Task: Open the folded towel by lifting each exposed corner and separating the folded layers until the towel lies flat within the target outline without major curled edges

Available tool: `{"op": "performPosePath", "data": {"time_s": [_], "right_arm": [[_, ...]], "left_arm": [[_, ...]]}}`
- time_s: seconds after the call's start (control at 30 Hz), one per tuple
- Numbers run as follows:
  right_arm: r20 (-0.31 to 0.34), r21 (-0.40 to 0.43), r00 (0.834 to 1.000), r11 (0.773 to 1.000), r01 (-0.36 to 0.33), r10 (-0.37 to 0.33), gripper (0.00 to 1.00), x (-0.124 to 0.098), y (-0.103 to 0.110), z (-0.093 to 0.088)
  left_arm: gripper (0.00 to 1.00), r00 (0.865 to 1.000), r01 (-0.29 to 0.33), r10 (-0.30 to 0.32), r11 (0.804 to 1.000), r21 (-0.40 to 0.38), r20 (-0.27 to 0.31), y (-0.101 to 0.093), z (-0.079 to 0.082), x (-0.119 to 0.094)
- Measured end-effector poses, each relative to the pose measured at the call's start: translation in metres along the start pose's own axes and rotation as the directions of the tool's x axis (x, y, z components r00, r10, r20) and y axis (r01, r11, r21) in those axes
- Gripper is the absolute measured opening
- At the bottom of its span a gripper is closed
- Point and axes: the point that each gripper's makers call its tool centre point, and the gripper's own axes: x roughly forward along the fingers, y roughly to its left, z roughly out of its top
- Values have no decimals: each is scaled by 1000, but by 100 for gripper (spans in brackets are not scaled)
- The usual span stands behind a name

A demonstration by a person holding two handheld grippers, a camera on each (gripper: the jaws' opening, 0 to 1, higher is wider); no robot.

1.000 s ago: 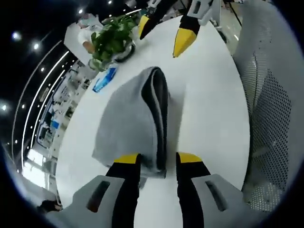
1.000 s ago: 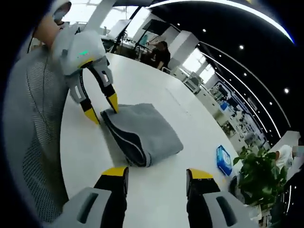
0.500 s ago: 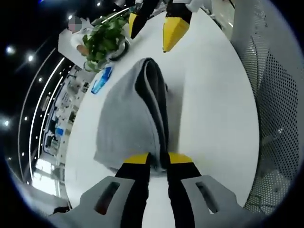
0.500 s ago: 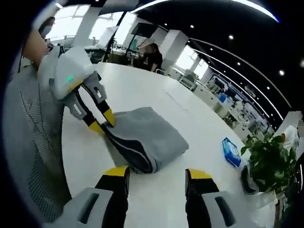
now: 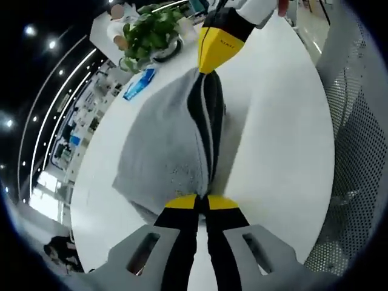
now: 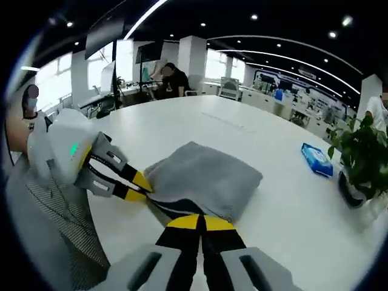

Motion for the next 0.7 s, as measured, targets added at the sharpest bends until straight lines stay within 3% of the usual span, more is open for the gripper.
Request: {"op": "performPosePath", "data": {"time_s": [0.27, 0.47, 0.7], "right_arm": [[-4, -5, 1000, 1000, -1, 1, 0, 5, -2, -1], [-11, 41, 1000, 999, 1, 0, 0, 5, -4, -7], [-33, 19, 999, 1000, -24, 25, 0, 9, 5, -12]], "left_arm": [[2, 999, 46, -49, 989, -139, -12, -10, 4, -3], [2, 990, 135, -144, 946, -293, -7, -35, 20, -9], [2, 986, 161, -167, 941, -298, 5, -53, 38, -10]]}}
